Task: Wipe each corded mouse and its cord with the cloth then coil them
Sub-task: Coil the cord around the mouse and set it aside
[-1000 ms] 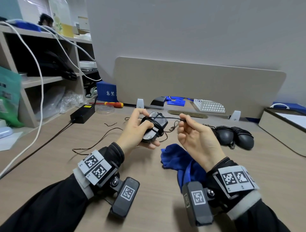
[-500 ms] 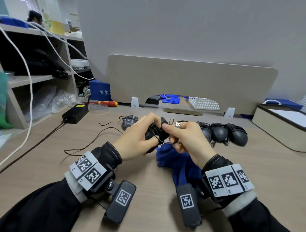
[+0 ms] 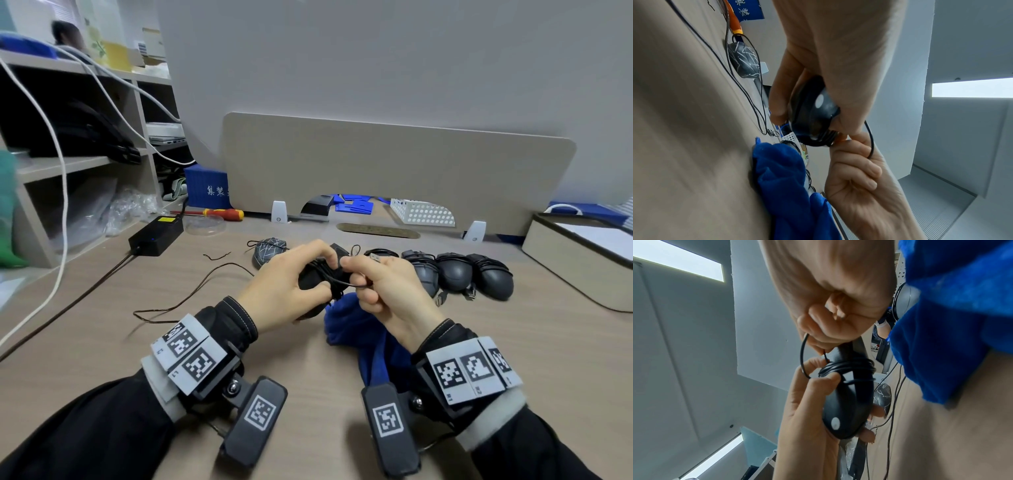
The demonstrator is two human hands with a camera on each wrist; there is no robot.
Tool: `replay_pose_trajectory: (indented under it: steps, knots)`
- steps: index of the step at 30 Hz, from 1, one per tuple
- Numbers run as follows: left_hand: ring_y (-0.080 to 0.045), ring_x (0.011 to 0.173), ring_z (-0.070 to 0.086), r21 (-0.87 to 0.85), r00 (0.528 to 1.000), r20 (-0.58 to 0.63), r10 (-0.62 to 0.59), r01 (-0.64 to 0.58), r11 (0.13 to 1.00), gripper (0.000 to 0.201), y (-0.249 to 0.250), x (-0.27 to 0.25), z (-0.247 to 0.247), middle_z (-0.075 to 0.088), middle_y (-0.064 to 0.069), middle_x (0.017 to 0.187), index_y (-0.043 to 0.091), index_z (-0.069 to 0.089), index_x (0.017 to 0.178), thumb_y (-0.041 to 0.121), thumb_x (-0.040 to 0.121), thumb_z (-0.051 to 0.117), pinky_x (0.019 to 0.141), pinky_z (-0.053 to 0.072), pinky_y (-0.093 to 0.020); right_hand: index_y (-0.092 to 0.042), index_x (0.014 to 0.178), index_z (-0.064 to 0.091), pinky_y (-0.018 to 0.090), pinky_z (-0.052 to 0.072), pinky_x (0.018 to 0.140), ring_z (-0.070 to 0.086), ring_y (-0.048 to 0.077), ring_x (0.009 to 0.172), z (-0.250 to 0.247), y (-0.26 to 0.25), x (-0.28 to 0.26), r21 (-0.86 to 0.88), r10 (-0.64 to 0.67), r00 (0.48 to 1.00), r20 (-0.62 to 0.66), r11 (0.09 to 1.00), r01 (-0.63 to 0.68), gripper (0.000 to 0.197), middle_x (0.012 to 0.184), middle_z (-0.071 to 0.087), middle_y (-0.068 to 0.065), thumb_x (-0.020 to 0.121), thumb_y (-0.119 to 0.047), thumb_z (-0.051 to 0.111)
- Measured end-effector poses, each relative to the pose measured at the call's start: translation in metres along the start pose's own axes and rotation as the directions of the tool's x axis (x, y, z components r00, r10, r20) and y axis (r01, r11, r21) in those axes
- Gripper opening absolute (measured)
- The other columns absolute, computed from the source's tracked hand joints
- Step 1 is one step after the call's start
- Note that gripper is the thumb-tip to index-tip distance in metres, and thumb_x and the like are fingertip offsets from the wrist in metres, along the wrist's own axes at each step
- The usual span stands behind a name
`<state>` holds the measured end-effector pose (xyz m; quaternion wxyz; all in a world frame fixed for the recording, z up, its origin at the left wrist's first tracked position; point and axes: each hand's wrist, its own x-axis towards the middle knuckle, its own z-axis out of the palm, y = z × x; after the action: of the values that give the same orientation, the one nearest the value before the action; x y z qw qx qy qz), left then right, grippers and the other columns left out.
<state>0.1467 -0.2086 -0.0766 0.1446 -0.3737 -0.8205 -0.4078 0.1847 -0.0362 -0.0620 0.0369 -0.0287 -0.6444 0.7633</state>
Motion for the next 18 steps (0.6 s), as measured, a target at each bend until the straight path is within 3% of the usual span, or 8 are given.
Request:
replay_pose_trajectory:
  steps: [7, 9, 11, 12, 14, 16, 18]
  knots:
    - [-0.018, 0.097, 0.059, -0.058, 1.0, -0.018, -0.016, 0.015, 0.998, 0.03, -0.003, -0.001, 0.002, 0.063, 0.009, 0.098, 0.032, 0.054, 0.101, 0.033, 0.072, 0.051, 0.088, 0.049, -0.041, -0.019, 0.056, 0.069, 0.017, 0.026, 0.035, 0.035, 0.008, 0.04, 0.002, 0.0, -0.003, -0.022, -0.095, 0.992, 0.077, 0.995, 0.097, 0.039, 0.057, 0.047, 0.001, 0.094, -0.009, 0.065]
    - [-0.01, 0.09, 0.058, -0.148, 0.998, -0.038, -0.059, 0.053, 0.988, 0.024, -0.004, -0.001, 0.005, 0.061, 0.012, 0.092, 0.024, 0.055, 0.099, 0.025, 0.075, 0.053, 0.083, 0.048, -0.029, -0.019, 0.063, 0.067, 0.016, 0.029, 0.037, 0.037, 0.008, 0.043, 0.003, 0.0, -0.003, 0.055, -0.086, 0.991, 0.105, 0.995, 0.081, 0.033, 0.06, 0.048, 0.0, 0.095, -0.014, 0.064]
    - [0.002, 0.077, 0.053, -0.225, 0.992, -0.069, -0.106, 0.088, 0.97, 0.017, -0.004, 0.001, 0.007, 0.058, 0.013, 0.086, 0.015, 0.054, 0.097, 0.007, 0.082, 0.056, 0.072, 0.043, -0.013, -0.016, 0.071, 0.059, 0.016, 0.032, 0.039, 0.038, 0.007, 0.047, 0.001, -0.002, -0.002, 0.177, -0.075, 0.987, 0.145, 0.983, 0.049, 0.026, 0.064, 0.049, 0.0, 0.096, -0.021, 0.063]
    - [0.003, 0.073, 0.052, -0.252, 0.987, -0.088, -0.138, 0.112, 0.961, 0.018, -0.004, 0.002, 0.008, 0.057, 0.011, 0.084, 0.013, 0.054, 0.096, -0.001, 0.085, 0.056, 0.067, 0.042, -0.011, -0.015, 0.076, 0.054, 0.015, 0.033, 0.041, 0.04, 0.007, 0.049, -0.001, -0.004, -0.002, 0.231, -0.079, 0.982, 0.173, 0.972, 0.038, 0.023, 0.067, 0.051, 0.001, 0.096, -0.023, 0.062]
    - [-0.004, 0.069, 0.055, -0.322, 0.964, -0.135, -0.23, 0.177, 0.93, 0.025, -0.006, 0.004, 0.007, 0.057, 0.005, 0.082, 0.017, 0.054, 0.093, -0.007, 0.088, 0.055, 0.059, 0.045, -0.016, -0.013, 0.085, 0.052, 0.016, 0.036, 0.045, 0.045, 0.008, 0.056, -0.003, -0.007, -0.002, 0.315, -0.103, 0.968, 0.229, 0.949, 0.026, 0.016, 0.075, 0.056, 0.003, 0.094, -0.024, 0.061]
    - [-0.022, 0.074, 0.059, -0.396, 0.924, -0.168, -0.343, 0.255, 0.882, 0.026, -0.013, 0.007, 0.004, 0.058, -0.003, 0.085, 0.022, 0.053, 0.091, -0.005, 0.091, 0.054, 0.056, 0.048, -0.031, -0.01, 0.094, 0.058, 0.017, 0.047, 0.053, 0.054, 0.01, 0.064, -0.005, -0.009, -0.003, 0.385, -0.133, 0.953, 0.271, 0.923, 0.02, 0.01, 0.083, 0.06, 0.005, 0.09, -0.018, 0.061]
    - [-0.029, 0.077, 0.059, -0.43, 0.905, -0.175, -0.387, 0.283, 0.857, 0.027, -0.017, 0.008, 0.002, 0.058, -0.007, 0.086, 0.022, 0.053, 0.091, -0.004, 0.092, 0.054, 0.059, 0.048, -0.038, -0.003, 0.107, 0.065, 0.023, 0.058, 0.069, 0.063, 0.014, 0.074, -0.005, -0.011, -0.005, 0.455, -0.152, 0.94, 0.306, 0.891, -0.004, 0.021, 0.09, 0.065, 0.007, 0.087, -0.009, 0.061]
